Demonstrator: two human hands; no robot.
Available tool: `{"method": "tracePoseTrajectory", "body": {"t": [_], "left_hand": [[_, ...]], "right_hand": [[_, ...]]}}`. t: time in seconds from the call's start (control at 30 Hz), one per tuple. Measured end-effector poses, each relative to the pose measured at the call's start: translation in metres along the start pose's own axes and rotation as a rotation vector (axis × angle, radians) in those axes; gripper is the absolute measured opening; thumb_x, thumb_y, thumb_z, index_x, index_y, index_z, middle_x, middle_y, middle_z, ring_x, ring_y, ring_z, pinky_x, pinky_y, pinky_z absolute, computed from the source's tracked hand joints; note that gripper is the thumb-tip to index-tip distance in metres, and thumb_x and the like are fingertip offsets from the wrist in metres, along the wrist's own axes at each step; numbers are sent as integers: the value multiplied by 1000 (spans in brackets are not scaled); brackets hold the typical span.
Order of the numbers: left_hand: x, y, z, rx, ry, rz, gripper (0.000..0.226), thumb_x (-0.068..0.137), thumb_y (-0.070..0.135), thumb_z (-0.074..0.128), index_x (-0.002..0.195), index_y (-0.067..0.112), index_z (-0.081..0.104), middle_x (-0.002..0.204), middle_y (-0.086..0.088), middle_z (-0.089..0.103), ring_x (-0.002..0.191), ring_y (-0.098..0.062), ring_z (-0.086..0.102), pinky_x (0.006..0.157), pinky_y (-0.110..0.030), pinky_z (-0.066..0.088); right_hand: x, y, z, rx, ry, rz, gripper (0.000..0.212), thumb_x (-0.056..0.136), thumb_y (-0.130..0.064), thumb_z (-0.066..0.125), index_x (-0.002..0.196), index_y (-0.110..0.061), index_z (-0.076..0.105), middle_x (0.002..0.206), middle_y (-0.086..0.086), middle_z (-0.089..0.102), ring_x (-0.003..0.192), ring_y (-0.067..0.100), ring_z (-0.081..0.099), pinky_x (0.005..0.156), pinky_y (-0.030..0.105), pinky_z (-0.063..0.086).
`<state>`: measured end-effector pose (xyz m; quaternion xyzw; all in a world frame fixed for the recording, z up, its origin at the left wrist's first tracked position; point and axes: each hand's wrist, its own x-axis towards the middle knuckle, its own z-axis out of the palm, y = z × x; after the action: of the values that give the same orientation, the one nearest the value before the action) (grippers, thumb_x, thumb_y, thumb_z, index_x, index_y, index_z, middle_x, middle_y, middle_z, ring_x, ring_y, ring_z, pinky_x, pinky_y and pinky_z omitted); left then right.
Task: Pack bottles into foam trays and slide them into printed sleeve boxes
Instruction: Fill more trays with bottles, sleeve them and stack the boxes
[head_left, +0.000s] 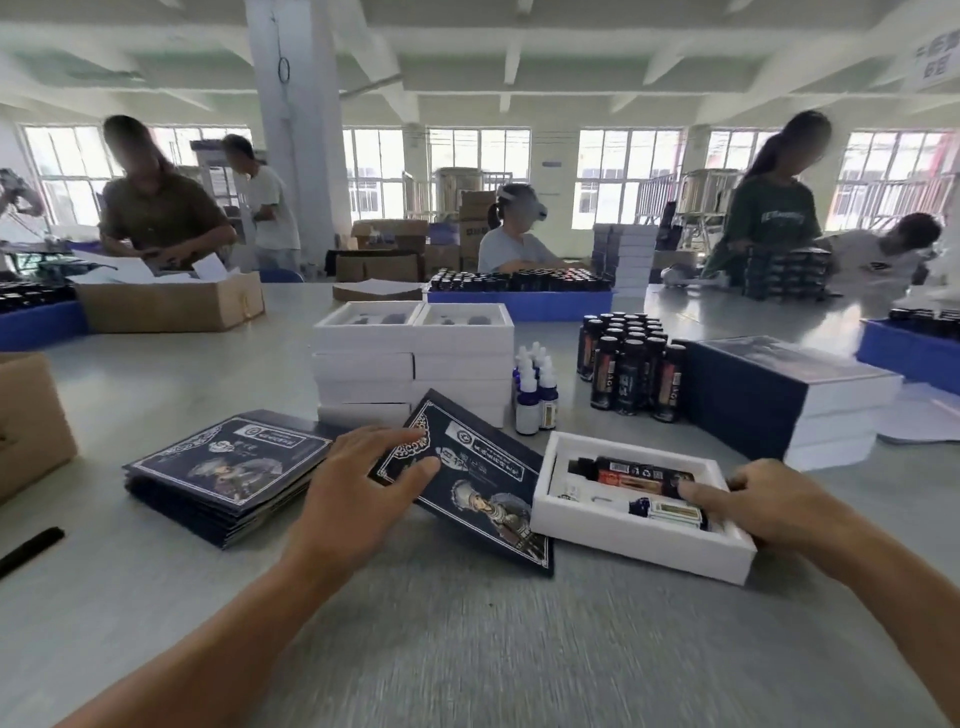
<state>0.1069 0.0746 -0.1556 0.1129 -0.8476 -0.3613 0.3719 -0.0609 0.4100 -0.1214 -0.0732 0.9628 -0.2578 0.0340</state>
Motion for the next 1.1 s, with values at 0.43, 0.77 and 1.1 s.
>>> {"method": "tracePoseTrajectory", "body": {"t": [0.43,0.77,1.1], "left_hand": [[-7,0,3,-104,63,-56,11,82,45,70,92,42,66,75,21,68,70,4,64,59,-11,48],[-6,-14,1,-197,-56,-222,21,85,27,73,91,47,71,96,15,71,93,-5,66,80,-20,51],[-4,-11,3,-276,-13,-329,15,92,12,64,92,26,69,95,-4,69,89,-18,64,67,-22,45]], "right_hand": [[-13,4,-5,-49,35,11,26,92,-34,65,77,-13,70,75,6,68,71,21,62,57,31,46],[-18,9,-14,536,-69,158,14,94,-25,64,99,-12,62,89,17,69,64,26,65,46,29,52],[-17,7,-6,669,11,141,9,98,-18,57,89,-16,57,92,18,69,67,27,65,42,27,47]]}}
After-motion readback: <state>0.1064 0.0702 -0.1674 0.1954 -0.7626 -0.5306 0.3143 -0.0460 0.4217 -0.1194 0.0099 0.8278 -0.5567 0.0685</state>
